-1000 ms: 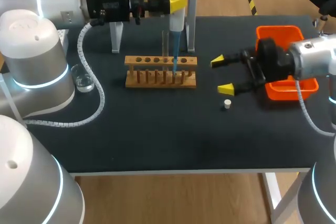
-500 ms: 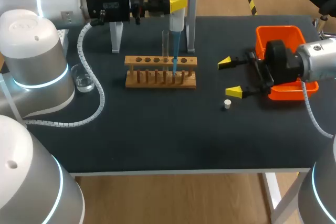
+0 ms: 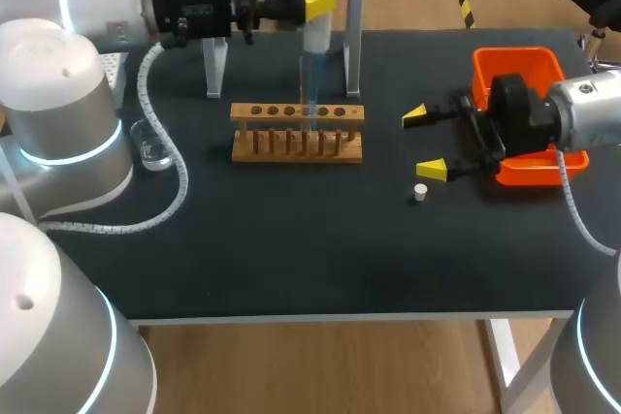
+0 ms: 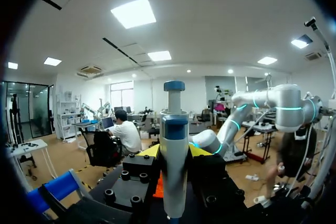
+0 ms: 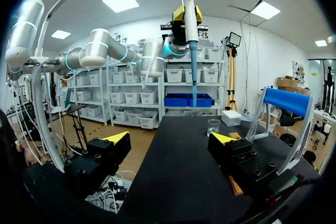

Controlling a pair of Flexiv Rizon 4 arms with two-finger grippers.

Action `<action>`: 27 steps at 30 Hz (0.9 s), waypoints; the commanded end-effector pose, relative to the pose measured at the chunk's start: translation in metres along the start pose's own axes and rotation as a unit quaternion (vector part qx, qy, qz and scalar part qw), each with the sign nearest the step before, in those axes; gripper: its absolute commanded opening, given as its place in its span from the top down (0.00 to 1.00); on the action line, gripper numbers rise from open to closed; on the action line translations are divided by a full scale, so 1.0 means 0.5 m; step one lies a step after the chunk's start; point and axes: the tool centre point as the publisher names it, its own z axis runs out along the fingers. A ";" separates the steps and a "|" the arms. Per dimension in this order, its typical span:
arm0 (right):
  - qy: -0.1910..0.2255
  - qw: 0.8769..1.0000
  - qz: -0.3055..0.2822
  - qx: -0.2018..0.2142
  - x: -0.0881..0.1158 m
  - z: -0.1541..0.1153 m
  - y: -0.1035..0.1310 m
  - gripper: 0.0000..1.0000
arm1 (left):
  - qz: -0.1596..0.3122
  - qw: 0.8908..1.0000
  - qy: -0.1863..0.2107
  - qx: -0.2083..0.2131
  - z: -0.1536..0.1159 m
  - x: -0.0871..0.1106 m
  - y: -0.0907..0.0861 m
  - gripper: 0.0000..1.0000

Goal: Invert the test tube, pick up the pipette, mount the tip to pipette, aspirate from beaker and dispense into the tube, eject the tip, return the pipette, and cap with the stopper.

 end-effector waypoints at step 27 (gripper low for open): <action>0.000 1.000 0.000 0.000 0.002 -0.003 0.001 0.00 | 0.043 0.994 -0.104 -0.010 -0.397 -0.150 0.104 1.00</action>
